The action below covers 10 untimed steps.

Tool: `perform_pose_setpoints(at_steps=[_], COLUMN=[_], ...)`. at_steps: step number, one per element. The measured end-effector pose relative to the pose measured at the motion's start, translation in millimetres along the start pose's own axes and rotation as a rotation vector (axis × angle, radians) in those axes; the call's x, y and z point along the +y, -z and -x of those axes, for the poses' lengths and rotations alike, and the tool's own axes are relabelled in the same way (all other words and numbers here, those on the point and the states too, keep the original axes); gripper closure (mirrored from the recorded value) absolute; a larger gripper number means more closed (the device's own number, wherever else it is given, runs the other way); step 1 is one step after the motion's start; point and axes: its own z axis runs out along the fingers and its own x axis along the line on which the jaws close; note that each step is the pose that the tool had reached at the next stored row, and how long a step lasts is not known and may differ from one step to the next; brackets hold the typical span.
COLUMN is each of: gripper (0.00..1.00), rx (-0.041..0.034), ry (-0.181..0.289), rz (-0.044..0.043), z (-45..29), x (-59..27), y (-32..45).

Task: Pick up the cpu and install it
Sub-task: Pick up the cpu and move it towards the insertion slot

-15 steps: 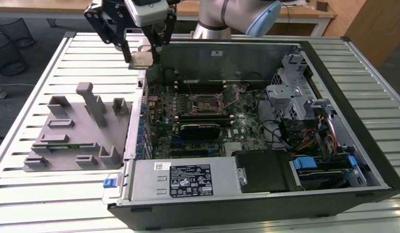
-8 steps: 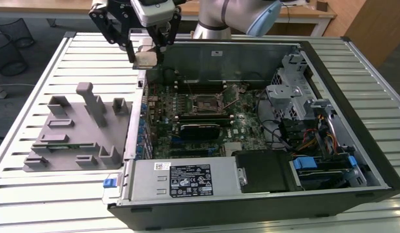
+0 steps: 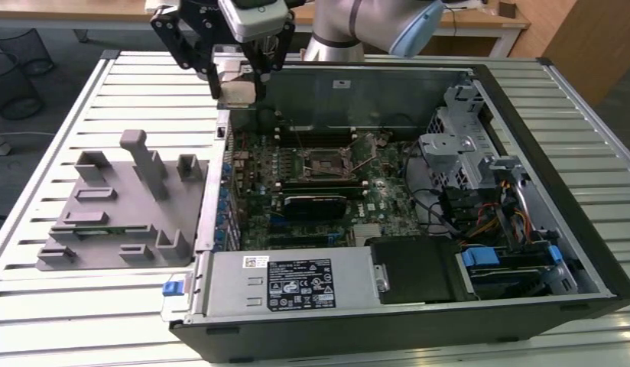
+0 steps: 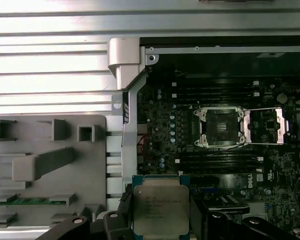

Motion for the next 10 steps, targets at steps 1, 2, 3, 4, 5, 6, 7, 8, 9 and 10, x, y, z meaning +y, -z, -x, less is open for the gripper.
perform_pose_setpoints(at_steps=[1, 2, 3, 4, 5, 6, 7, 8, 9, 10], gripper=[0.46, 0.46, 0.46, 0.46, 0.46, 0.46, 0.46, 0.46, 0.46, 0.46], rx=[0.0, 0.0, 0.0, -0.0001, 0.0, 0.0, 0.0, 0.0, 0.0, 0.0], ry=[0.0, 0.0, 0.0, 0.0, 0.0, 0.0, 0.0, 0.0, 0.0, 0.0], rz=[0.0, 0.0, 0.0, 0.0, 0.0, 0.0, 0.0, 0.0, 0.0, 0.0], z=[0.9, 1.9, 2.9, 3.5, 4.0, 4.3, 4.8, 5.3, 5.9, 6.7], x=[0.0, 0.1, 0.1, 0.1, 0.1, 0.1, 0.2, 0.2, 0.3, 0.3], y=[0.0, 0.0, 0.0, -0.1, -0.1, -0.1, -0.1, -0.1, -0.1, -0.1])
